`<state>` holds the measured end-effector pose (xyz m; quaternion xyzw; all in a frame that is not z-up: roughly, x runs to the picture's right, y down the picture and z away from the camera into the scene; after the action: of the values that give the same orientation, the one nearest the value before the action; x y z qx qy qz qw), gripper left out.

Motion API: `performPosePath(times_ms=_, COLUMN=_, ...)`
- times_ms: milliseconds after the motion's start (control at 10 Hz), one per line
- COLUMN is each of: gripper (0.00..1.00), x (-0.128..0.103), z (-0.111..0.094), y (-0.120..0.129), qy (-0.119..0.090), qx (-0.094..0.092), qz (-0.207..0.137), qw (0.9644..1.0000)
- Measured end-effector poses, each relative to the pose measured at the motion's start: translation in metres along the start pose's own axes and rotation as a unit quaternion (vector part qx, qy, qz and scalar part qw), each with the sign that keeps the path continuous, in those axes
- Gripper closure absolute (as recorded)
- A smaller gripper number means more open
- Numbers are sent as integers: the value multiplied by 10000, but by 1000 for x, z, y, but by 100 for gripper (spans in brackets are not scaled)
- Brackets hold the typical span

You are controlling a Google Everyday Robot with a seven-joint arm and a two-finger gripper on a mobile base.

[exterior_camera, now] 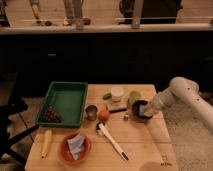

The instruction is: Wipe purple bowl with sponge

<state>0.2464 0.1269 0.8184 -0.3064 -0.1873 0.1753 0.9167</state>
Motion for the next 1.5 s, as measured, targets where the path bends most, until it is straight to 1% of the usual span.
performPosePath(times_ms=200, gripper=98, x=-3, z=5, y=-8, qy=2, qx=-49, qz=-69, qw=10000)
performPosePath(times_ms=400, gripper=98, x=-7, z=10, y=-8, qy=-23, qx=-118, qz=-127, qw=9998)
performPosePath(times_ms=800, gripper=98, x=-17, z=20, y=5, qy=-65, qx=-295, qz=-212, qw=9993)
performPosePath(times_ms=1000, gripper=98, x=-15, z=19, y=18, qy=-60, qx=-351, qz=-152, qw=9992)
performPosePath(times_ms=1200, gripper=98, x=-9, z=14, y=25, qy=-57, qx=-339, qz=-70, qw=9994)
performPosePath(times_ms=1400, gripper=98, x=-8, z=9, y=26, qy=-43, qx=-292, qz=-36, qw=9996)
performPosePath(times_ms=1500, gripper=98, x=-5, z=5, y=25, qy=-34, qx=-238, qz=2, qw=9997)
